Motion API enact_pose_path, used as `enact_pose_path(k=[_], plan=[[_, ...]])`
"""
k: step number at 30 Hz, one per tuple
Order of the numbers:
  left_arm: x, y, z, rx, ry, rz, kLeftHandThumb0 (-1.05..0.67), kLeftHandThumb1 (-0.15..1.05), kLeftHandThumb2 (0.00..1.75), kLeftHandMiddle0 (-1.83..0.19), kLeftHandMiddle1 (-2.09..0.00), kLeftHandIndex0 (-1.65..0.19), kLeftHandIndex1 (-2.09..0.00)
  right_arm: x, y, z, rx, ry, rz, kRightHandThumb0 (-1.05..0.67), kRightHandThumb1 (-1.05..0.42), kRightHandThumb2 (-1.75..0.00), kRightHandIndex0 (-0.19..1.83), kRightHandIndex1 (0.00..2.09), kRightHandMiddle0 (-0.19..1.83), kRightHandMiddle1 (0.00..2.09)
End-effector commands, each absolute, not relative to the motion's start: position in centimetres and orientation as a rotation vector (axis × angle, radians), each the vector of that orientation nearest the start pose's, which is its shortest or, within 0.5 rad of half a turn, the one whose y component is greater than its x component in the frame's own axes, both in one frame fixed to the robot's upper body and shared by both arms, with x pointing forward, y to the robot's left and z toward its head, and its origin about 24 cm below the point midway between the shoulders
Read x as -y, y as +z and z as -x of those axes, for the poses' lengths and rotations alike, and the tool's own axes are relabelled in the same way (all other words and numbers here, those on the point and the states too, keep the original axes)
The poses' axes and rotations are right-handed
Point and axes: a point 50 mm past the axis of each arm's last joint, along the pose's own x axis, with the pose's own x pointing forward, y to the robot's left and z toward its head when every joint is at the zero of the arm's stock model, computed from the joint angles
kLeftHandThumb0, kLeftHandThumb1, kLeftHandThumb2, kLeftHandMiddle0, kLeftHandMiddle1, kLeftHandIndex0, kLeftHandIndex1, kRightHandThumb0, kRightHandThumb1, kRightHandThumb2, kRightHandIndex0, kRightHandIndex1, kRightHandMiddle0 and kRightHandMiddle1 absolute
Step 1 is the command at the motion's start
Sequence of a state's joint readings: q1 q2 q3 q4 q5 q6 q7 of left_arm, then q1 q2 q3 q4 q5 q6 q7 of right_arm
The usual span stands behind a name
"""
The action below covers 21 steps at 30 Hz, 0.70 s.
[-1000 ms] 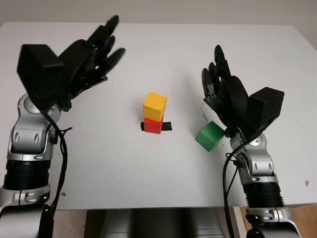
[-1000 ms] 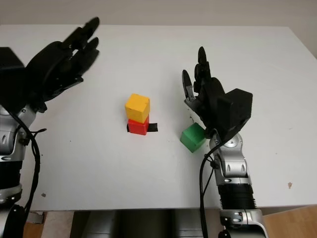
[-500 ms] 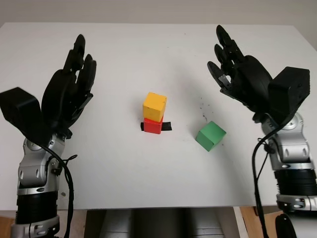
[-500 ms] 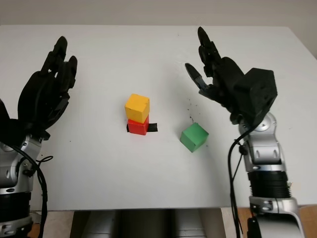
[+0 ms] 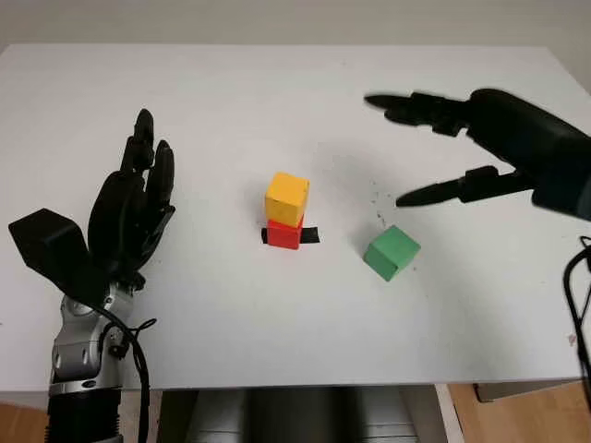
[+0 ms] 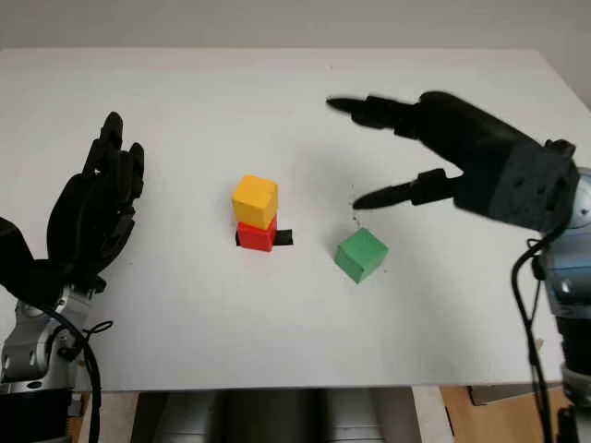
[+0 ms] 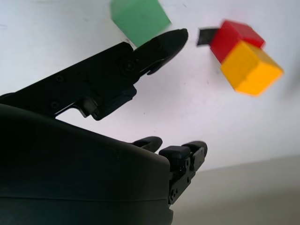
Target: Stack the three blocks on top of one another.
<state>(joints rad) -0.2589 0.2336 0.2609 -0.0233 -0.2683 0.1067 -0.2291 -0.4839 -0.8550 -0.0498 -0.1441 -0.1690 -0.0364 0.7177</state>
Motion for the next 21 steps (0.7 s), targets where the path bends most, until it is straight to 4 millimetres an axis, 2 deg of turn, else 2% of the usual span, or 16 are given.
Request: enact_pose_path(k=[1, 5, 11, 21], plan=[[-22.3, 12.4, -29.2, 0.235, -0.056, 0.048, -0.77, 1.05, 0.46, 0.19, 0.00, 0.19, 0.00, 21.8, 24.5, -27.9, 0.311, 0.550, 1.305, -0.47, -0.72, -0.05, 0.49, 0.13, 0.51, 0.08], [-22.1, 12.4, -29.3, 0.232, -0.050, 0.044, -0.77, 1.05, 0.45, 0.19, 0.00, 0.19, 0.00, 21.6, 24.5, -26.7, 0.317, 0.594, 1.475, -0.49, -0.72, -0.05, 0.50, 0.11, 0.52, 0.07], [-21.9, 12.5, -29.5, 0.237, -0.042, 0.044, -0.77, 1.05, 0.45, 0.19, 0.00, 0.19, 0.00, 21.4, 24.0, -25.7, 0.325, 0.624, 1.572, -0.47, -0.73, -0.06, 0.48, 0.08, 0.51, 0.05], [-21.6, 12.8, -29.6, 0.246, -0.052, 0.033, -0.77, 1.05, 0.44, 0.19, 0.00, 0.19, 0.00, 21.0, 21.2, -26.3, 0.387, 0.634, 1.656, -0.56, -0.74, -0.05, 0.42, 0.04, 0.53, 0.06]])
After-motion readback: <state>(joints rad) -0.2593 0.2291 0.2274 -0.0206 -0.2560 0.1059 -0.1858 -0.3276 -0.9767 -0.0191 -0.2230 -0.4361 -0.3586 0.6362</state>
